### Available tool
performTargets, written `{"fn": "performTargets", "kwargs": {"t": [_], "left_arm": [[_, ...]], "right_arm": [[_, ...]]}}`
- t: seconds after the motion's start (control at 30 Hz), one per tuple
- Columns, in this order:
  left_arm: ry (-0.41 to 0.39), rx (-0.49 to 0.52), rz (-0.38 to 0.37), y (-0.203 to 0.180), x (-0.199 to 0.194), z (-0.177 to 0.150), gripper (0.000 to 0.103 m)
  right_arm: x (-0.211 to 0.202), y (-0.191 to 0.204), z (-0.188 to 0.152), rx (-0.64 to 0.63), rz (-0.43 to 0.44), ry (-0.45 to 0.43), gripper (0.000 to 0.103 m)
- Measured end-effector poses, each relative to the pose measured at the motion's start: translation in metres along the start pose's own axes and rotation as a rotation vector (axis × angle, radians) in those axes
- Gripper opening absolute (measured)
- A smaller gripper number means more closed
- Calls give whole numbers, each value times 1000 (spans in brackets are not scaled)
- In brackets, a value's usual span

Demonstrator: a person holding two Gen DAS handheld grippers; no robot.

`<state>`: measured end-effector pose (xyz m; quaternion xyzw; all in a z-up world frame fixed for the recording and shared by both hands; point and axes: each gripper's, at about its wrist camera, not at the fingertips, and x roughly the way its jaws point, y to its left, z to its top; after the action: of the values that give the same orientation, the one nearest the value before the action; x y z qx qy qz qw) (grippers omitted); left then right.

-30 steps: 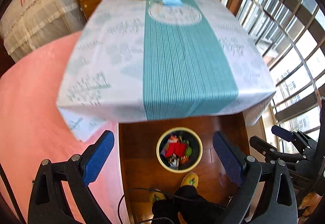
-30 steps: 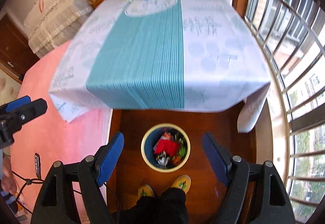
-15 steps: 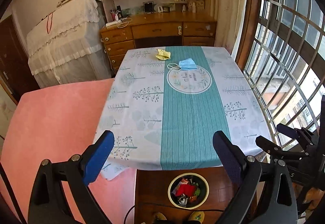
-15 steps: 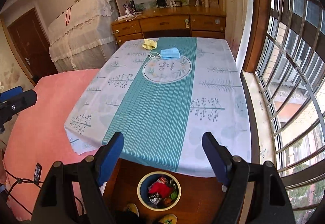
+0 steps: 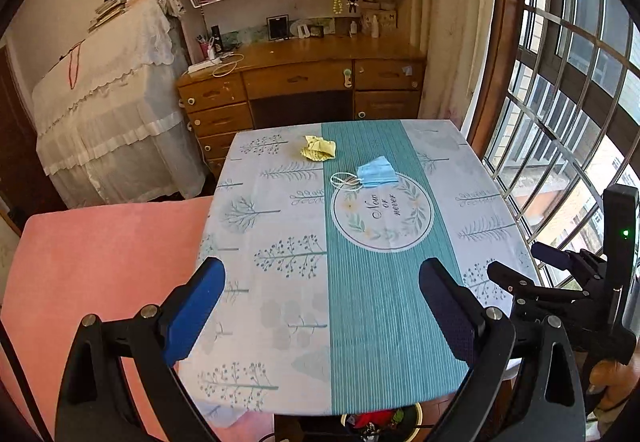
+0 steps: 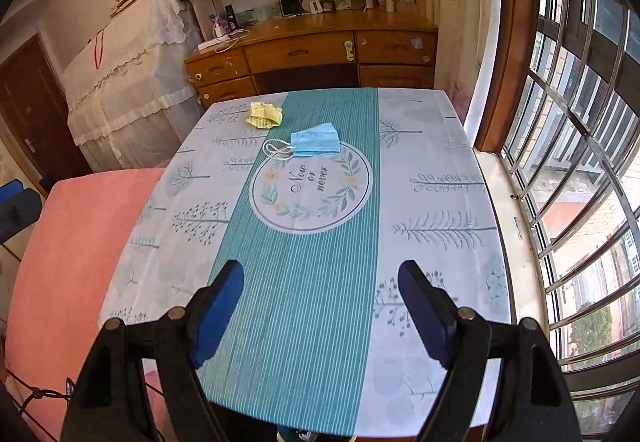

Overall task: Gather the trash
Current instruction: 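Grasp the blue face mask with the right gripper while the left gripper grasps the yellow paper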

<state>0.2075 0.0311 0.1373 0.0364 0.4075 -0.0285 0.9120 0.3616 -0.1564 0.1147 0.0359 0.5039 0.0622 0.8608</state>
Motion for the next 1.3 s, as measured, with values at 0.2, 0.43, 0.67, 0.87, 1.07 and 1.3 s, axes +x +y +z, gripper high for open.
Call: {"fn": "performTargets", "kwargs": {"t": [0.2, 0.43, 0.67, 0.87, 1.07, 1.3], "left_arm": [[53, 73, -52, 29, 95, 71, 97], [122, 130, -107, 66, 223, 139, 97], [214, 71, -211, 86, 331, 175, 97], [275, 40, -272, 82, 393, 190, 97], [349, -2, -315, 75, 440, 196, 97], [428, 1, -330, 52, 484, 193, 97]], "right_arm": [[81, 1, 61, 152, -36, 66, 80], [188, 0, 114, 377, -49, 131, 80], [266, -4, 137, 567, -92, 198, 80], [296, -4, 146, 641, -187, 220, 80], [309, 9, 152, 582, -287, 237, 82], [305, 29, 139, 391, -368, 218, 64]]}}
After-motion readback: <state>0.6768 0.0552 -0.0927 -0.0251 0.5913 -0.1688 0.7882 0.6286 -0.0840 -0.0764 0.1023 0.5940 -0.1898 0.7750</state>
